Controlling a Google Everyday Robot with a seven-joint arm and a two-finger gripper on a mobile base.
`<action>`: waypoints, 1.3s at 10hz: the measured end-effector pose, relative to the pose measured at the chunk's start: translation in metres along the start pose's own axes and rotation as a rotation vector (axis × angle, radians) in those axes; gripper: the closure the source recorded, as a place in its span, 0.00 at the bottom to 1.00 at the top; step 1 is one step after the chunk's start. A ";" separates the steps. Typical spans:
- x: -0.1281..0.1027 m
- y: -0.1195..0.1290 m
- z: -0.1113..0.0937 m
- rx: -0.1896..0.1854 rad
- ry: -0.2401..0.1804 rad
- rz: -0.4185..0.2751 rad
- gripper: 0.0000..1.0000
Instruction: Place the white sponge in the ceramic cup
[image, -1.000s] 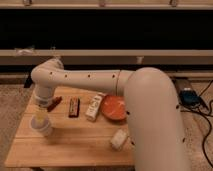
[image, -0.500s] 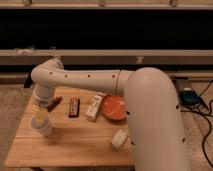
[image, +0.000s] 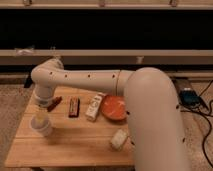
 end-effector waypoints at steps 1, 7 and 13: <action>-0.001 0.001 0.000 -0.005 -0.006 -0.013 0.20; -0.100 0.000 -0.021 -0.030 -0.060 -0.108 0.20; -0.235 -0.068 -0.061 -0.039 -0.163 -0.123 0.20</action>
